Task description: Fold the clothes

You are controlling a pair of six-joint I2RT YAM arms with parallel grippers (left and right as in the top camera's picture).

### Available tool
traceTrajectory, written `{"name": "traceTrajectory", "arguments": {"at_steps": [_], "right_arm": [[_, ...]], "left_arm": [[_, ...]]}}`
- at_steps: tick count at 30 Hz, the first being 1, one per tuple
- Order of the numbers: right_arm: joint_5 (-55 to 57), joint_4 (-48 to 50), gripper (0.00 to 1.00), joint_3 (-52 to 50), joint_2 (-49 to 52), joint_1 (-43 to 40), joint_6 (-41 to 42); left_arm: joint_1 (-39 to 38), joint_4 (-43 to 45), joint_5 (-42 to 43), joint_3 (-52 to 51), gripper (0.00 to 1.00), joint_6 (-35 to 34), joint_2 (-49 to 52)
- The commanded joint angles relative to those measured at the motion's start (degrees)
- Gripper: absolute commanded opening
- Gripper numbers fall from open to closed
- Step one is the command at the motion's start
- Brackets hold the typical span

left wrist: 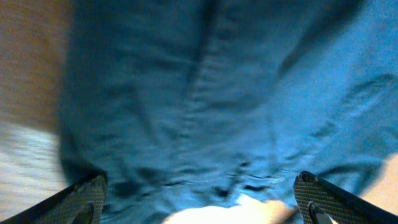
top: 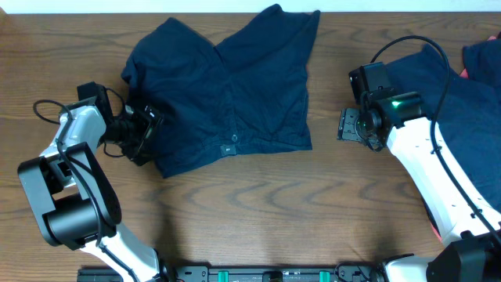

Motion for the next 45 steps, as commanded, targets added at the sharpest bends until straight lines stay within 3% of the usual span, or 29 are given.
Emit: {"name": "traceTrajectory", "arguments": {"at_steps": [1,7,15,16,18,20,36,37,39,45], "right_arm": [[0.09,-0.02,0.72,0.15,0.00,-0.44,-1.01],[0.09,0.00,0.71,0.15,0.00,-0.42,-1.01],[0.09,0.61,0.72,0.15,0.00,-0.42,-1.01],[0.09,0.61,0.72,0.15,0.00,-0.42,-1.01],[0.07,0.57,0.72,0.15,0.00,-0.42,-1.01],[0.09,0.48,0.72,0.15,0.00,-0.42,-1.01],[-0.57,0.37,0.72,0.15,0.00,-0.42,-1.01],[-0.57,0.37,0.72,0.15,0.00,-0.42,-1.01],[-0.57,0.39,0.72,0.15,0.00,-0.42,-1.01],[-0.76,0.13,0.72,0.17,0.00,-0.42,-1.03]], "left_arm": [[0.72,-1.92,-5.60,0.55,0.98,4.11,-0.24],[0.55,-9.09,-11.28,0.52,0.98,4.26,-0.22],[0.46,-11.72,-11.34,0.37,0.98,5.75,-0.20],[0.37,-11.69,-11.37,0.28,0.95,5.77,-0.20],[0.13,-11.69,-11.39,0.13,0.56,5.99,-0.20],[-0.02,-11.65,-11.39,-0.13,0.39,6.16,-0.20],[-3.50,-8.68,-15.72,-4.63,0.38,6.05,-0.15],[-3.65,-8.20,-15.74,-4.92,0.35,6.05,-0.15],[-4.02,-7.61,-16.04,-5.33,0.07,6.12,-0.13],[-2.78,-7.74,-22.14,-4.72,0.06,6.14,-0.17]]}}
